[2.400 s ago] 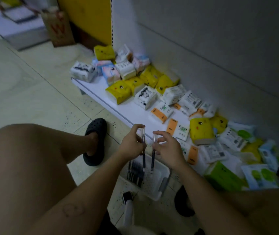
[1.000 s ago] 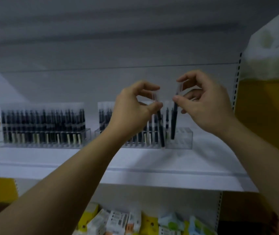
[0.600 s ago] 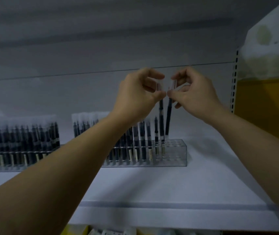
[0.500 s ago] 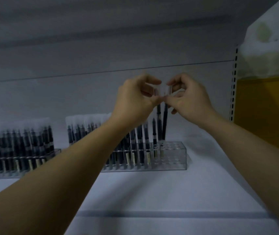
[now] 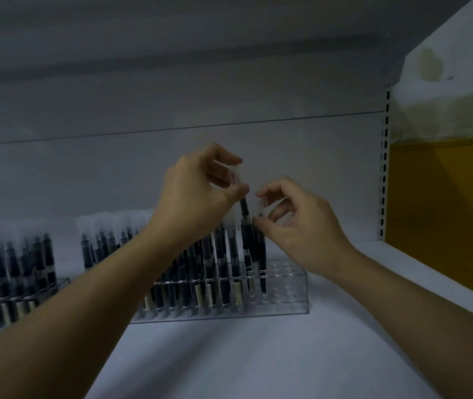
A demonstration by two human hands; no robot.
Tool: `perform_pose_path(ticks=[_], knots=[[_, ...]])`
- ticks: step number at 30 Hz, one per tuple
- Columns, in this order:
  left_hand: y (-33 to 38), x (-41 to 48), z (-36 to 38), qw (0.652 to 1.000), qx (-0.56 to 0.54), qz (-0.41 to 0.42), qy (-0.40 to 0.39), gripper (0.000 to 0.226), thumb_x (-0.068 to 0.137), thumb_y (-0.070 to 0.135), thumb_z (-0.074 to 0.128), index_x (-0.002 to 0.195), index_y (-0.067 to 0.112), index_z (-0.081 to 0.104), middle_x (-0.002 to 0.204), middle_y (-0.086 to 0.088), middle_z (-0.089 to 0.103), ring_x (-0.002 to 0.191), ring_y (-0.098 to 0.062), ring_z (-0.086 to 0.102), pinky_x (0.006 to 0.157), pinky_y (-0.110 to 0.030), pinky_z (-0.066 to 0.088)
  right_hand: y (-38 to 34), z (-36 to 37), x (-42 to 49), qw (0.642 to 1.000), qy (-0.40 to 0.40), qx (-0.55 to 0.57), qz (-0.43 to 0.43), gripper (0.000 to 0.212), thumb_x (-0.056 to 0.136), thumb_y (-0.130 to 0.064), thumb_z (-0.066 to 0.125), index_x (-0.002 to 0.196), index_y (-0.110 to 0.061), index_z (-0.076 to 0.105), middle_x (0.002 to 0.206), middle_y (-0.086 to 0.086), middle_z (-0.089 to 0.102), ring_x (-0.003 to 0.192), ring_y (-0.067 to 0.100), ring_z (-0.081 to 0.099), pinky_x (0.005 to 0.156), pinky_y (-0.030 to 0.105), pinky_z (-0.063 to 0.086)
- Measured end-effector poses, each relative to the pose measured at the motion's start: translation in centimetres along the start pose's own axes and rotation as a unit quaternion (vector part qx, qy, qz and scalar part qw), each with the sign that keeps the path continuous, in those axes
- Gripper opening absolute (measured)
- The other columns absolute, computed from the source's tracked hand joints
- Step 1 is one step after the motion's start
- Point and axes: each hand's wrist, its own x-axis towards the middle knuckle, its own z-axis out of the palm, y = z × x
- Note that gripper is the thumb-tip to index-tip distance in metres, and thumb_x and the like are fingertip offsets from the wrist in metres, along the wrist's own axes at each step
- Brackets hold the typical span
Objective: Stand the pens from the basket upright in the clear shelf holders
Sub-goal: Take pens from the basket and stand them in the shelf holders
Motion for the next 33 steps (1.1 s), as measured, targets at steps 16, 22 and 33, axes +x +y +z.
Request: perform_pose_path(ticks=[16,22,33], knots=[[-0.7,-1.4,1.0,0.967,0.244,0.035,-0.068,0.026,0.083,0.049,0.067,0.104,0.033,0.066,0.115,0.010,0.061,0.117,-0.019,0.049,0.112,-0.053,0.023,0.5,0.4,-0.4,1.000,0.020,0.008,-0.013,0.033,0.081,-0.014,0.076,0.094,-0.039,0.059,0.099,-0.015,0.061,0.079,0.004,0.062,0.062,0.008,0.044],[-1.0,-2.1,0.3,0.953,0.284,0.070,-0.082,0.037,0.087,0.050,0.062,0.121,0.037,0.061,0.125,0.013,0.060,0.128,-0.016,0.042,0.117,-0.058,0.007,0.4,0.3,-0.6,1.000,0.016,-0.005,-0.015,0.033,0.080,-0.010,0.073,0.104,-0.031,0.064,0.100,-0.012,0.060,0.082,0.003,0.062,0.063,0.013,0.050],[0.1,-4.6,-2.7,0.942,0.294,0.130,-0.100,0.062,0.089,0.055,0.051,0.145,0.031,0.037,0.147,0.011,0.041,0.140,-0.010,0.028,0.120,-0.048,-0.005,-2.7,-1.1,-1.0,0.979,-0.070,-0.189,-0.035,0.078,0.083,-0.044,0.069,0.149,-0.032,0.030,0.156,-0.013,0.026,0.142,0.002,0.021,0.117,0.026,0.018]])
